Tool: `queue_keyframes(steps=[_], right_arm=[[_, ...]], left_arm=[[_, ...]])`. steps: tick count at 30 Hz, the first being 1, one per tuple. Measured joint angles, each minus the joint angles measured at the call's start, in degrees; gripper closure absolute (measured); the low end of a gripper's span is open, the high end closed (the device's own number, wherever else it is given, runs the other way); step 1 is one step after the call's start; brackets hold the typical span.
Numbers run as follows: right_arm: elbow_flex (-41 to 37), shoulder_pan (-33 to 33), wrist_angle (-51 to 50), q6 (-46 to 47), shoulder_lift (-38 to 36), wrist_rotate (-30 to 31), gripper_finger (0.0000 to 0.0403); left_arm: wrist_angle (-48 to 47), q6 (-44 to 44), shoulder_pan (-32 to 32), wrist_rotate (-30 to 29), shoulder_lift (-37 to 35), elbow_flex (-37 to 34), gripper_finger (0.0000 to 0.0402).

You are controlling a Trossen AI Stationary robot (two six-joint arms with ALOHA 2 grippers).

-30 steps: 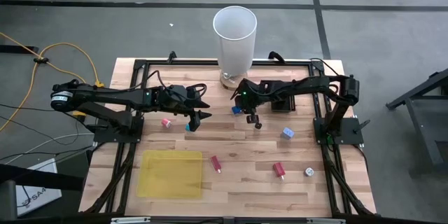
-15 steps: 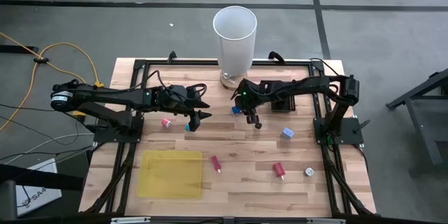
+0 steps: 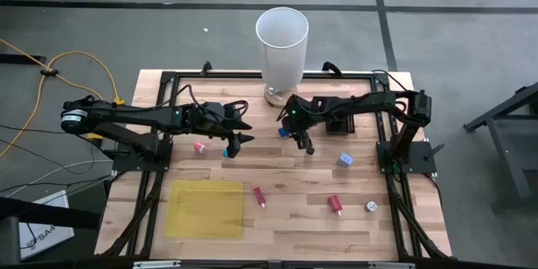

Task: Pick & Place Office items
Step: Put the blue digital clock into the black bin

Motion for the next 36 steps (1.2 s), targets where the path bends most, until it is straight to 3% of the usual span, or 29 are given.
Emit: queue_keyframes(steps=[15,19,36], right_arm=[[0.0,0.0,0.5,-2.7,0.0,-2.8,0.0183],[0.0,-0.3,0.4,-2.7,0.0,-6.3,0.0183],[0.0,-6.0,0.4,-2.8,0.0,-12.5,0.0183]], left_arm=[[0.0,0.0,0.0,0.0,0.0,0.0,0.0212],[0.0,0.0,0.0,0.0,0.0,0.0,0.0212],[0.0,0.0,0.0,0.0,0.0,0.0,0.0212]])
